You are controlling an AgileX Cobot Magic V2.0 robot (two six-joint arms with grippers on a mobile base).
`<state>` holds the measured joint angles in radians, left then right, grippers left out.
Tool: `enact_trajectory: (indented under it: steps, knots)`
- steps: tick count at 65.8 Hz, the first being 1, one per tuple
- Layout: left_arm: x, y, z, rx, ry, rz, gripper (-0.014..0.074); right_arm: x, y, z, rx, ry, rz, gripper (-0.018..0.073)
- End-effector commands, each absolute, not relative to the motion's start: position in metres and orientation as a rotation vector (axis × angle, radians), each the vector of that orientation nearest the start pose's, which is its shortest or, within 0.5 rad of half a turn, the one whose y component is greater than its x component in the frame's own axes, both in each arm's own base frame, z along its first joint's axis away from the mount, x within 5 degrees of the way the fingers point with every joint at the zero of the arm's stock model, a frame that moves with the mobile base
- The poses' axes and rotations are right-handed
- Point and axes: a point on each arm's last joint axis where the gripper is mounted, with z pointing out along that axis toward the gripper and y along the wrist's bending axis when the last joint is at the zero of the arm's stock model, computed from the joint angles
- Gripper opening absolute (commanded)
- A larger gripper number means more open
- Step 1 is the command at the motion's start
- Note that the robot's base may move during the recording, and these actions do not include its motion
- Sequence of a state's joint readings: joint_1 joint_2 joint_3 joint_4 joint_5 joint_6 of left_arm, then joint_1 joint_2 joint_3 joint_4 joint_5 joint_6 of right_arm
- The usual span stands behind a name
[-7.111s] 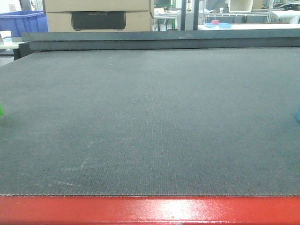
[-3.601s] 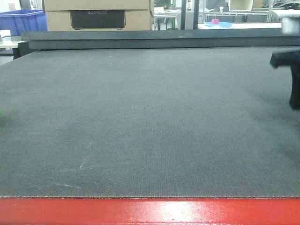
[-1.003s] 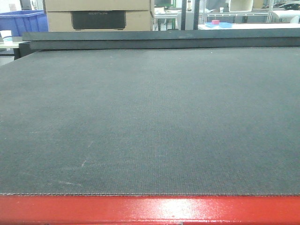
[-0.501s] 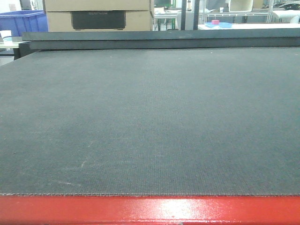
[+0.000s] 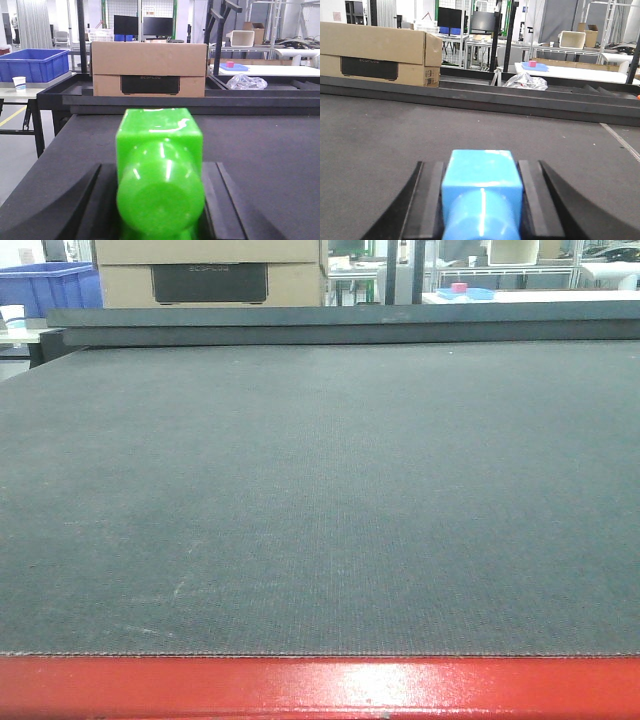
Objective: Grab block from conveyor and place in blue bin
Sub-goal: 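Lift both held blocks up off the conveyor, then drive the base away from the conveyor to the blue bin shelves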
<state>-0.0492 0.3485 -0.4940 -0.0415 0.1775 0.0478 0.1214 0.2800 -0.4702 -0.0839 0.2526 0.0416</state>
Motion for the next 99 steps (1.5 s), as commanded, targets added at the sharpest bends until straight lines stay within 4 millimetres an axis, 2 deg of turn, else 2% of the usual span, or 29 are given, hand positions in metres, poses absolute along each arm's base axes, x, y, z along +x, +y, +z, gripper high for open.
enact_trajectory:
  steps: [1,99]
  knots:
    - [0.0762,-0.0048,0.3415,0.053,1.494,-0.042,-0.0111,0.0643,0.0059,0.3333,-0.119,1.511,0.034,-0.0162]
    - [0.0709,-0.0044,0.3435,0.051,1.468,-0.041,-0.0111,0.0643,0.0059,0.3335,-0.119,1.509,0.035,-0.0162]
